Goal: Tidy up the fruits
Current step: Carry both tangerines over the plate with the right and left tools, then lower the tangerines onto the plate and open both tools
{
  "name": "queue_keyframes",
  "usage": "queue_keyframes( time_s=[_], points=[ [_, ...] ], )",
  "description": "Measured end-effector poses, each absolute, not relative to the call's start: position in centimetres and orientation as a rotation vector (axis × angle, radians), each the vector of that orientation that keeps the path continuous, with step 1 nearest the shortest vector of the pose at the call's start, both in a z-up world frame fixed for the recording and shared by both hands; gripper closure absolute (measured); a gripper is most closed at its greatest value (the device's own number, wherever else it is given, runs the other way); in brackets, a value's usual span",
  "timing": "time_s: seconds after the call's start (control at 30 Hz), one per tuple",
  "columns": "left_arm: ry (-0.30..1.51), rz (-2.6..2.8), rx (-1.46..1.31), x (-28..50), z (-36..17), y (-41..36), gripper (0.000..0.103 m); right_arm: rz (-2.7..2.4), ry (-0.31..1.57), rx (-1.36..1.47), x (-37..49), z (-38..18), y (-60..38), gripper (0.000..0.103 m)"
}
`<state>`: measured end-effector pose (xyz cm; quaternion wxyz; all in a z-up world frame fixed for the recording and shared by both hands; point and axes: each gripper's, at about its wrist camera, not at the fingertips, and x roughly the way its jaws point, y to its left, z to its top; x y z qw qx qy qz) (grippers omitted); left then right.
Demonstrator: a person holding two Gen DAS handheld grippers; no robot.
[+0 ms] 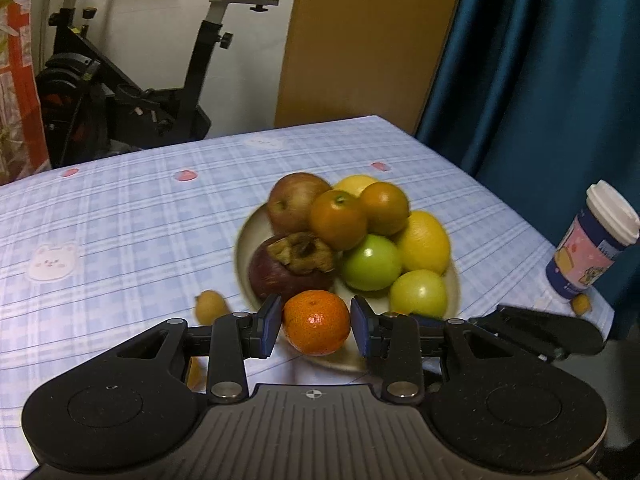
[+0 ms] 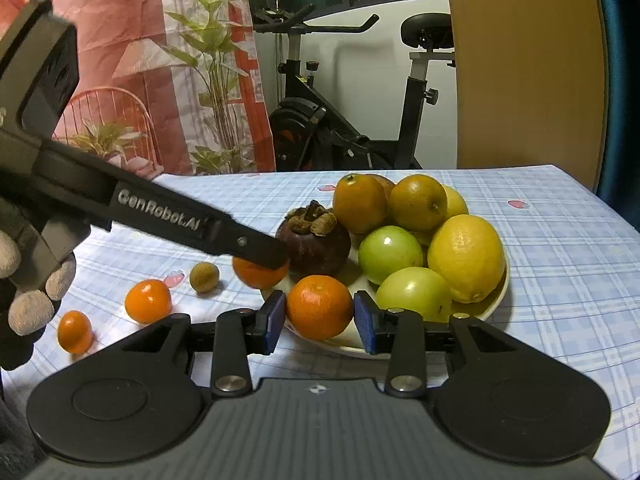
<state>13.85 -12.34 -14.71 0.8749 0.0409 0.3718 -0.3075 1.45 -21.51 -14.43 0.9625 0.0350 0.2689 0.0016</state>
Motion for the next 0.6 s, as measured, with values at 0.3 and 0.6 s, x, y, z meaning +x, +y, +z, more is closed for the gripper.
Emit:
queue_keyframes(
  time_s=[0.3, 0.6],
  points=[
    [0.795, -0.666, 0.099, 13.8, -15.5, -13.9, 0.063, -0.019, 0.557, 0.072, 1.7, -14.9, -21.8, 0.063],
    [0.809, -0.665, 0.094, 14.0, -15.6, -14.2, 0.063, -0.02, 0.558, 0.078, 1.7, -15.0, -21.9, 0.062]
  ],
)
